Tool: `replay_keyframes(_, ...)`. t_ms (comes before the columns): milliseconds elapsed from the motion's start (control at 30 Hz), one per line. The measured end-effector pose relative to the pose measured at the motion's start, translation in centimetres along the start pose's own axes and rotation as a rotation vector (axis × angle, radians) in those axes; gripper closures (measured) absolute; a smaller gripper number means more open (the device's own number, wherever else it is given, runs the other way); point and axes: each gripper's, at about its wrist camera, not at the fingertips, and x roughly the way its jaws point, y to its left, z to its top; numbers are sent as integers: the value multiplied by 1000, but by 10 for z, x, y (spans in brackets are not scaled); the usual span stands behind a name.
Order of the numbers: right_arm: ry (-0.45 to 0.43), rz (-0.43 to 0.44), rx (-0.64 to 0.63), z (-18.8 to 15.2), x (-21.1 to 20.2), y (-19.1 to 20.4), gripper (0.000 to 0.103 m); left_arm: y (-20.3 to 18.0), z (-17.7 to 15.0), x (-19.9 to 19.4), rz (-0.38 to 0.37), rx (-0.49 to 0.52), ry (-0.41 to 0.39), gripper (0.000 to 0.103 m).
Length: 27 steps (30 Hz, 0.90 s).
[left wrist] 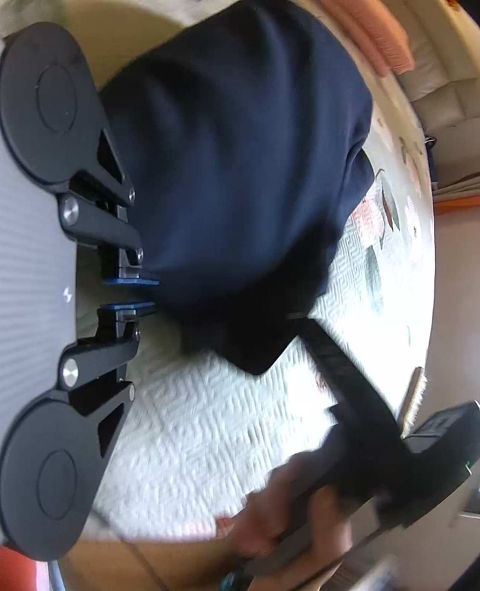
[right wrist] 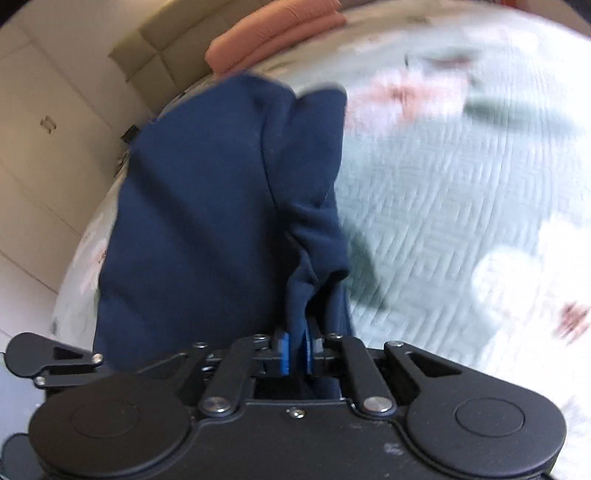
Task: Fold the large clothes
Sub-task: 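Press the folded bundle with the left gripper while the right gripper tucks the edge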
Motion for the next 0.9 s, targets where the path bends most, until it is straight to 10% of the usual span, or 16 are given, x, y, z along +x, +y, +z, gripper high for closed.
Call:
replay_keyframes(100,-125,-23,-75,26,-39,7,61,8,-12,-39,-49,-22,-93,88)
replay_keyframes(367,-234,-81,-361,101,-6,94,61,77,-4,-64,14,-302,-279,89)
replay_keyframes(600,60,192,-246,149,128,139,87,128,-45,-2,-321,-513,-317,97)
replay_keyframes(633,91,191,-205,154,144,134,103,135,-49,-1,-337,-545,-335,98)
replay_keyframes(900,60,-144,-133,176,195,58,103,127,-52,-14,-272,-454,-354,99)
